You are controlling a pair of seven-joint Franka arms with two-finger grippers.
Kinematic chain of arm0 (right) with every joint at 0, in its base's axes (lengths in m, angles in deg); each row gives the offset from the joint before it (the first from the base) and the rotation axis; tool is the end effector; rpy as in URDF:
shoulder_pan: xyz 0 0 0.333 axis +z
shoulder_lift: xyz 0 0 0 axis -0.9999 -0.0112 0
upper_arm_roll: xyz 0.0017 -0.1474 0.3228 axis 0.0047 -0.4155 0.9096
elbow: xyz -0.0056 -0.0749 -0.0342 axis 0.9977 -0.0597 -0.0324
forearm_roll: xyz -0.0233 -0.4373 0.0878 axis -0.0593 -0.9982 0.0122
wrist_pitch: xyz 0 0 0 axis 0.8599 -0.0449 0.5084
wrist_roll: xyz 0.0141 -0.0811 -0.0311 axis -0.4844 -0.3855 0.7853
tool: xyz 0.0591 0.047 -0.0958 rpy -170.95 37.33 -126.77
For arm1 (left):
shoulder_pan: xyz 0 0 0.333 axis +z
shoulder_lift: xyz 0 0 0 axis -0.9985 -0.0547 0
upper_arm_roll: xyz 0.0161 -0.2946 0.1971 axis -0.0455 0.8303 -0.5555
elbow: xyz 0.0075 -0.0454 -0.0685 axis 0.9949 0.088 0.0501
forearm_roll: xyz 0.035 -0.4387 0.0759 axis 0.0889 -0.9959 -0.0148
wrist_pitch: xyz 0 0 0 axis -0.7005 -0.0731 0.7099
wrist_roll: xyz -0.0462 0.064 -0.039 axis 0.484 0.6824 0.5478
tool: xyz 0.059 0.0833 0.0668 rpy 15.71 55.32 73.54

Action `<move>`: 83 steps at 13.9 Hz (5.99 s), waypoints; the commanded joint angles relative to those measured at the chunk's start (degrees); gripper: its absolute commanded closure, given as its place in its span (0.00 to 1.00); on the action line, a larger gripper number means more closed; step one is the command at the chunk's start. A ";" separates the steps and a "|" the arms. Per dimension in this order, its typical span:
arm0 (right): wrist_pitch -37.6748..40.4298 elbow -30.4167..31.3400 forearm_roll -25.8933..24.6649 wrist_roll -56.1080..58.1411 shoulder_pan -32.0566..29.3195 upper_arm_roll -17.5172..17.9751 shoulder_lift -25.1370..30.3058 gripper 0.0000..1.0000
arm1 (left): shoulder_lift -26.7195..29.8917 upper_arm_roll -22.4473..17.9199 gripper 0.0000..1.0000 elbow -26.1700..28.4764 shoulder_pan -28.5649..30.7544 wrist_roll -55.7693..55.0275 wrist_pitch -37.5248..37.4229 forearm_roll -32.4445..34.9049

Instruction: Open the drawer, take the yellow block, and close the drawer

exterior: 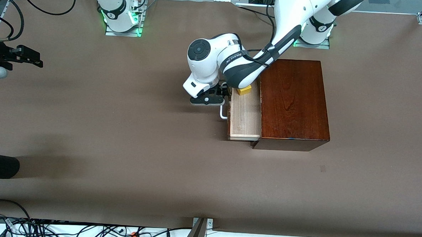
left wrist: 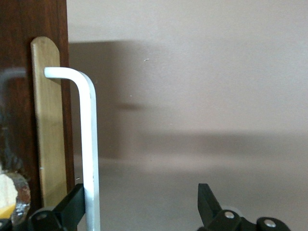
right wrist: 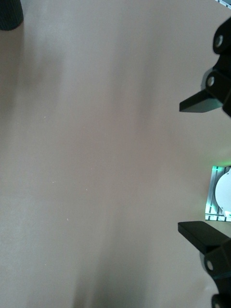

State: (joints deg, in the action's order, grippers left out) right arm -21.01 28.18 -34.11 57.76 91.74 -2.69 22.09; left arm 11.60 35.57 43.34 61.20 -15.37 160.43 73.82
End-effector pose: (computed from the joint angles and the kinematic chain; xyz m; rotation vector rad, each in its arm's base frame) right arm 0.6068 -0.0530 0.5898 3.1127 0.2568 -0.2640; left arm 0.5274 -0.5927 0.2840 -3.0526 -0.0379 0.0384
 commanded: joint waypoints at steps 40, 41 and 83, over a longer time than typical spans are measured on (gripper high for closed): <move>-20.72 -14.92 13.29 -117.91 39.08 2.93 -24.31 0.00 | 36.64 -22.58 0.00 6.20 31.23 58.05 -24.36 -29.67; -20.81 -17.21 13.29 -118.70 40.76 2.94 -26.69 0.00 | 37.70 -26.11 0.00 6.99 28.50 59.63 -24.36 -29.67; -18.61 -12.15 8.19 -68.68 28.50 0.65 -23.55 0.84 | 40.79 -30.62 0.00 7.97 22.41 64.31 -24.71 -25.54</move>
State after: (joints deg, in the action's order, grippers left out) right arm -39.86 13.05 -26.76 -20.95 124.25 -2.57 -2.21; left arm 52.00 5.21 50.95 83.75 48.28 135.42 48.77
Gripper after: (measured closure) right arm 0.449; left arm 0.000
